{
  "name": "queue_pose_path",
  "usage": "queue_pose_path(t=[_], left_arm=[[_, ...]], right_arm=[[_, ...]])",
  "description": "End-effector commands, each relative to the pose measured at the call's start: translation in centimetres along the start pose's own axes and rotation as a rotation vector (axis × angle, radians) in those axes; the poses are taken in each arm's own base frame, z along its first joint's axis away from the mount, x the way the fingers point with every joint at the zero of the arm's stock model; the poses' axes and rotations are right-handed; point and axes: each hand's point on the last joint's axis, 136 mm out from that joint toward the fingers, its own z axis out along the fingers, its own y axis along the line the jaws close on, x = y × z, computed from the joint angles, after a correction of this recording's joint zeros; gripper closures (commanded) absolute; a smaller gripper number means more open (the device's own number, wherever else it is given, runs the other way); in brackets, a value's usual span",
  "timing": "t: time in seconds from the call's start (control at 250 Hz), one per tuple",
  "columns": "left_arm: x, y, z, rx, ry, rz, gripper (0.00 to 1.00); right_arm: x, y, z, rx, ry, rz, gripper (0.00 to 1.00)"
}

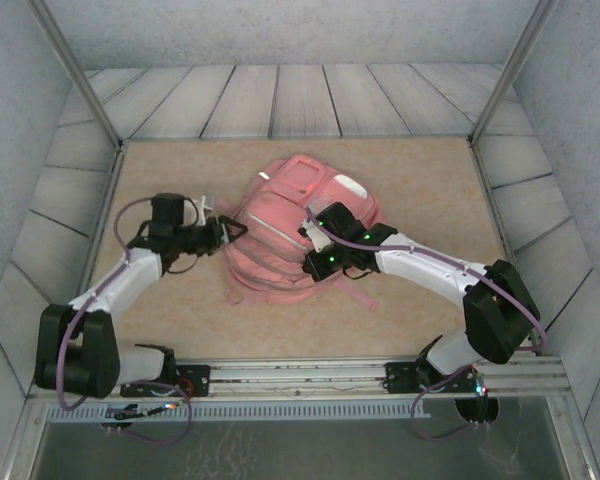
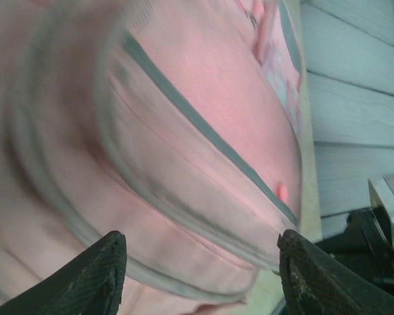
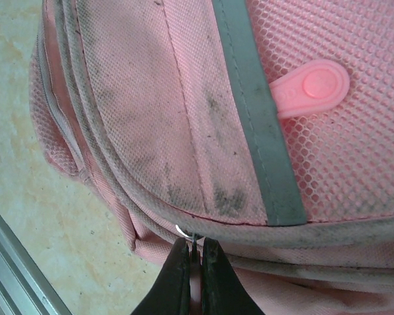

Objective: Pack the student bag

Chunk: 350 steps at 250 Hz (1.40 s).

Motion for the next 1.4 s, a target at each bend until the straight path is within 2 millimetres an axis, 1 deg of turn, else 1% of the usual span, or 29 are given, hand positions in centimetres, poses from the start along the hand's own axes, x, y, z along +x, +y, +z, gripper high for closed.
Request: queue_pose_path(t=[0.0,0.088,0.228,0.324,0.496,0.568,0.648,0.715,0.767,0.803,0.907,0.959,1.067,1.151,1.203,1.395], left_arm=[[0.6,-2.1,0.3,0.051,-0.051,-0.060,0.36],[1.2,-2.2,0.8,0.071,-0.088,-0.115,0.36],[2.0,-2.4,2.1,0.065,-0.108,-0.166,0.44],[2.2,-2.3,2.8,0.064,-0.139,-0.201,0.45],[2.3,-0.9,3.8,0.046,-0.168,-0.254,0.46],[2.3,-0.6,4.2,0.039,-0.163,-0.258,0.47],[2.4,-0.5,4.9,0.036,-0.152,-0.262,0.50],[2.4,-0.3,5.4,0.042,-0.151,-0.272,0.55],[2.3,-0.1,5.7,0.045,-0.160,-0.289,0.65],[2.2,0.0,5.8,0.052,-0.169,-0.300,0.69],[2.1,-0.2,6.2,0.062,-0.162,-0.295,0.77],[2.2,-0.1,6.2,0.055,-0.158,-0.287,0.83],[2.2,0.3,5.6,0.014,-0.168,-0.264,1.00],[2.3,0.5,5.1,-0.011,-0.164,-0.251,1.00],[2.5,0.3,4.9,-0.016,-0.153,-0.238,1.00],[3.3,-0.4,4.6,-0.013,-0.070,-0.178,1.00]], right_arm=[[-1.1,0.3,-0.1,0.003,-0.034,-0.002,1.00],[-1.2,0.3,-0.1,-0.001,-0.039,-0.003,1.00],[-1.5,0.5,-0.3,-0.009,-0.051,-0.009,1.00],[-1.4,0.5,-0.3,-0.009,-0.055,-0.010,1.00],[-1.3,0.4,-0.6,-0.007,-0.066,-0.013,1.00],[-1.2,0.6,-0.6,-0.017,-0.074,-0.014,1.00],[-1.2,0.7,-0.6,-0.023,-0.075,-0.014,1.00],[-1.1,0.6,-0.6,-0.019,-0.074,-0.016,1.00],[-1.1,0.5,-0.6,-0.016,-0.077,-0.015,1.00],[-1.0,0.5,-0.6,-0.017,-0.076,-0.013,1.00],[-0.9,0.3,-0.8,-0.001,-0.074,-0.009,1.00],[-0.6,-0.4,-0.8,0.032,-0.068,-0.003,1.00],[0.0,-1.8,-1.3,0.106,-0.047,-0.013,1.00],[0.0,-2.7,-1.9,0.139,-0.047,-0.014,1.00],[0.1,-3.8,-2.2,0.176,-0.043,-0.004,1.00],[0.9,-10.5,-3.5,0.350,0.010,0.146,1.00]])
